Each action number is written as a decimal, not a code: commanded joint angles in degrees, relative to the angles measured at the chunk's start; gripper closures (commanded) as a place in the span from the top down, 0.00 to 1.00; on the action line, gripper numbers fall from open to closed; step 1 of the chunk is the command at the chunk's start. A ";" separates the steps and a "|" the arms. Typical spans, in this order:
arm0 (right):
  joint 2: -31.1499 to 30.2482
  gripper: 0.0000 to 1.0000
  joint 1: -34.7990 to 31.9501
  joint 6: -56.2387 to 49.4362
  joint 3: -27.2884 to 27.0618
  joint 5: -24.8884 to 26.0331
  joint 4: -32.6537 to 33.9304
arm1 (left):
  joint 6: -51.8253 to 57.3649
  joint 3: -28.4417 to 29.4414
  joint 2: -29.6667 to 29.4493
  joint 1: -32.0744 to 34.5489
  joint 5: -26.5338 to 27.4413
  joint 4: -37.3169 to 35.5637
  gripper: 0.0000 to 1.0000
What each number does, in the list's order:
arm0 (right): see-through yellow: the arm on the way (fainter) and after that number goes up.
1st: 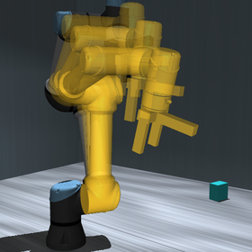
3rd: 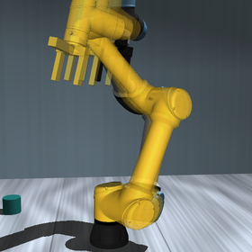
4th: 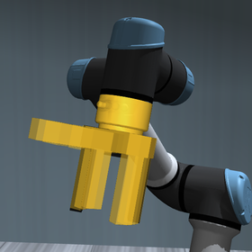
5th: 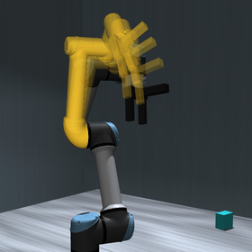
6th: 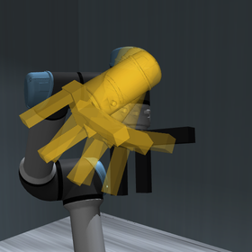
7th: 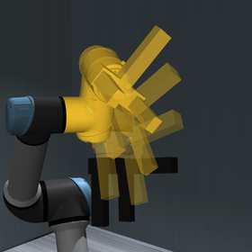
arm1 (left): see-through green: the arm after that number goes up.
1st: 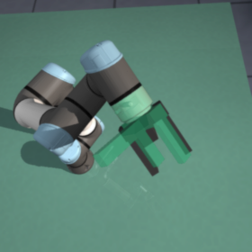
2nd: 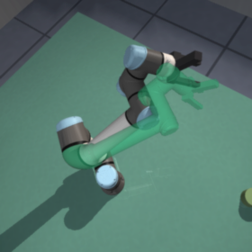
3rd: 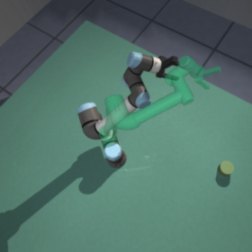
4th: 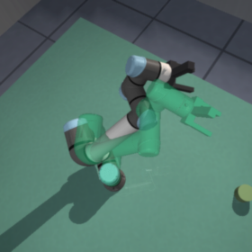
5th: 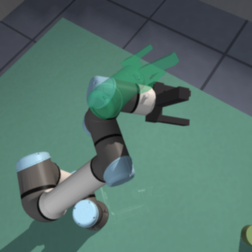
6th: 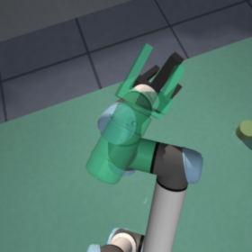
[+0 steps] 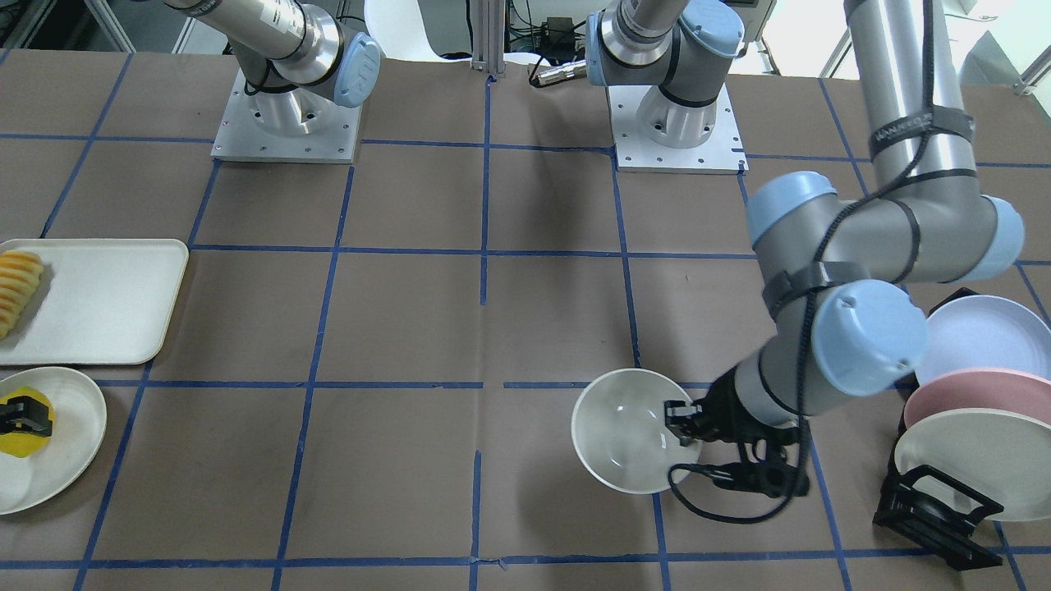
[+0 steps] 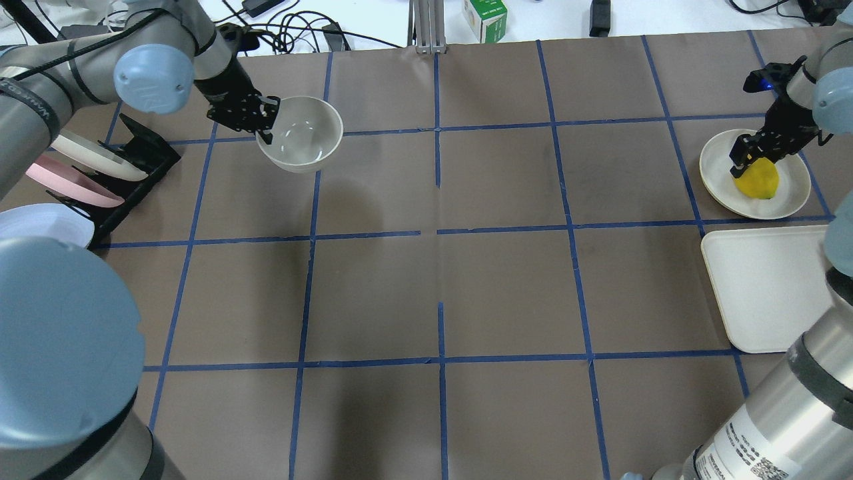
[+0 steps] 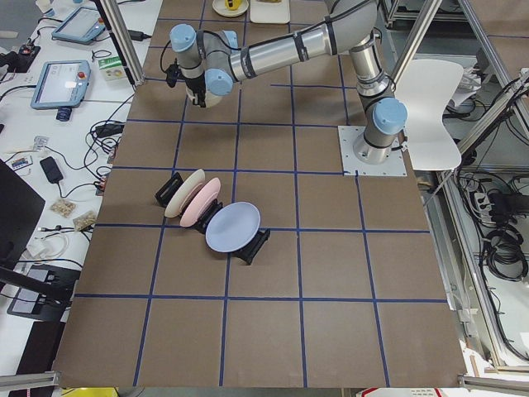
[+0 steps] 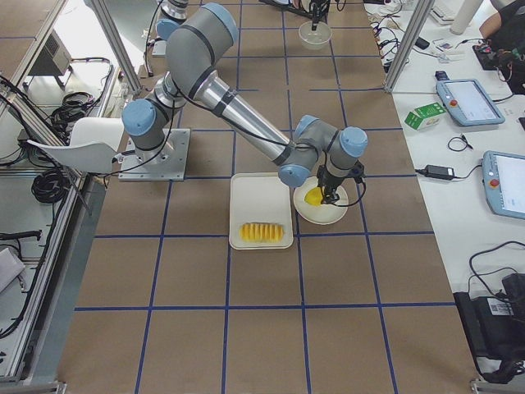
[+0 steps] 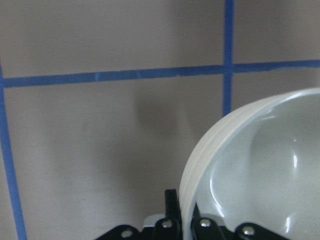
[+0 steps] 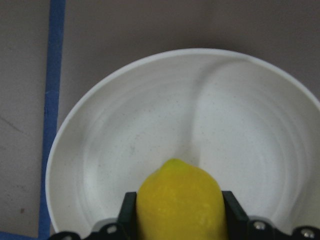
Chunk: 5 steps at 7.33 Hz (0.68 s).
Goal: Place bowl and put lemon in it
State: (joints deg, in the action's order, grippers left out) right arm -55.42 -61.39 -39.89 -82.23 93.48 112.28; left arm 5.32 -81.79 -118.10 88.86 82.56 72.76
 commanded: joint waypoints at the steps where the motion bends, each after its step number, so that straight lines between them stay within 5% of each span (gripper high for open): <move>1: -9.83 0.30 -0.65 1.30 0.58 0.48 -8.61 | -14.05 -5.72 1.73 9.98 -2.40 -4.78 0.00; 5: -28.75 0.30 -2.31 7.98 0.14 0.48 -24.81 | -22.90 -18.30 0.50 14.23 -2.49 -23.70 0.00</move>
State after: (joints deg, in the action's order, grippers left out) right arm -78.82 -62.69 -34.08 -81.75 93.96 91.51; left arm -16.15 -97.30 -116.96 102.22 79.99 53.72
